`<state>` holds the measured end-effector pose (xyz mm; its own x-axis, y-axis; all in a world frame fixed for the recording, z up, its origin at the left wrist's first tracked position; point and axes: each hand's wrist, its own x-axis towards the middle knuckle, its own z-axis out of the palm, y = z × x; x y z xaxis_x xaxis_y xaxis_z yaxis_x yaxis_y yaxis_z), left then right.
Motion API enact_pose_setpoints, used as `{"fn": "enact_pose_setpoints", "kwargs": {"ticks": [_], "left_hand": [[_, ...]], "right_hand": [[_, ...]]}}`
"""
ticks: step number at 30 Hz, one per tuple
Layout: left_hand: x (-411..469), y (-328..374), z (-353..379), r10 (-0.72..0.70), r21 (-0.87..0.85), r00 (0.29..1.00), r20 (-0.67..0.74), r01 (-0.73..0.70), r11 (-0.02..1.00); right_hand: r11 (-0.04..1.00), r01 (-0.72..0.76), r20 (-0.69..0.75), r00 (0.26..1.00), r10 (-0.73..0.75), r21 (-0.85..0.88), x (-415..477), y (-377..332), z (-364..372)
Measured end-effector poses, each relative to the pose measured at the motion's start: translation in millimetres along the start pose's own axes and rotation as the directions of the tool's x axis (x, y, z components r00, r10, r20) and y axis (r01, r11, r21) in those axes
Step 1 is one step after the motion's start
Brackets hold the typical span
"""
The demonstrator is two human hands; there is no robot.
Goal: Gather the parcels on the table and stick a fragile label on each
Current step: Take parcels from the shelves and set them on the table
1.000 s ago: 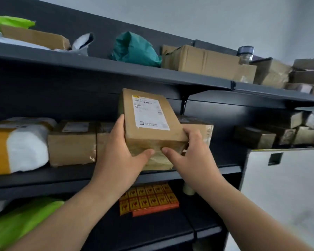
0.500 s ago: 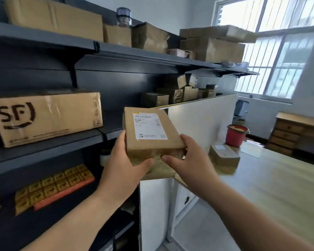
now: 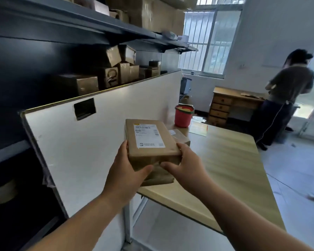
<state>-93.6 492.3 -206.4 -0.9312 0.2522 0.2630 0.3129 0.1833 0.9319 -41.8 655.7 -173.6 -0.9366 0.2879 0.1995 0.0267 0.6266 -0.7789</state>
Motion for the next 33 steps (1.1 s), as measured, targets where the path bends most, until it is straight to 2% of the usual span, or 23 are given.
{"fn": "enact_pose_setpoints", "kwargs": {"ticks": [4, 9, 16, 22, 27, 33], "left_hand": [[57.4, -28.8, 25.7, -0.035, 0.021, 0.997, 0.069, 0.033, 0.999], [112.3, -66.1, 57.5, -0.113, 0.091, 0.989, 0.091, 0.105, 0.99], [181.3, -125.6, 112.7, -0.254, 0.272, 0.967, 0.005, 0.244, 0.931], [238.5, -170.2, 163.3, -0.379, 0.307, 0.923, -0.067, 0.381, 0.872], [271.7, -212.1, 195.9, -0.466, 0.331, 0.883, -0.066, 0.459, 0.824], [295.6, -240.1, 217.4, -0.613, 0.515, 0.787, -0.062, 0.552, 0.656]], "right_hand": [[0.998, -0.064, -0.003, 0.998, 0.064, 0.01, 53.2, 33.8, 7.8], [0.992, -0.126, 0.032, 0.992, 0.126, -0.001, 113.5, 83.4, 19.4], [0.991, -0.125, 0.143, 0.981, 0.131, -0.05, 204.2, 165.1, 36.9], [0.984, -0.158, 0.248, 0.953, 0.174, -0.082, 280.3, 235.4, 52.2], [0.977, -0.156, 0.307, 0.932, 0.194, -0.144, 324.8, 284.5, 66.4], [0.97, -0.129, 0.386, 0.9, 0.201, -0.204, 369.2, 319.9, 78.0]]}}
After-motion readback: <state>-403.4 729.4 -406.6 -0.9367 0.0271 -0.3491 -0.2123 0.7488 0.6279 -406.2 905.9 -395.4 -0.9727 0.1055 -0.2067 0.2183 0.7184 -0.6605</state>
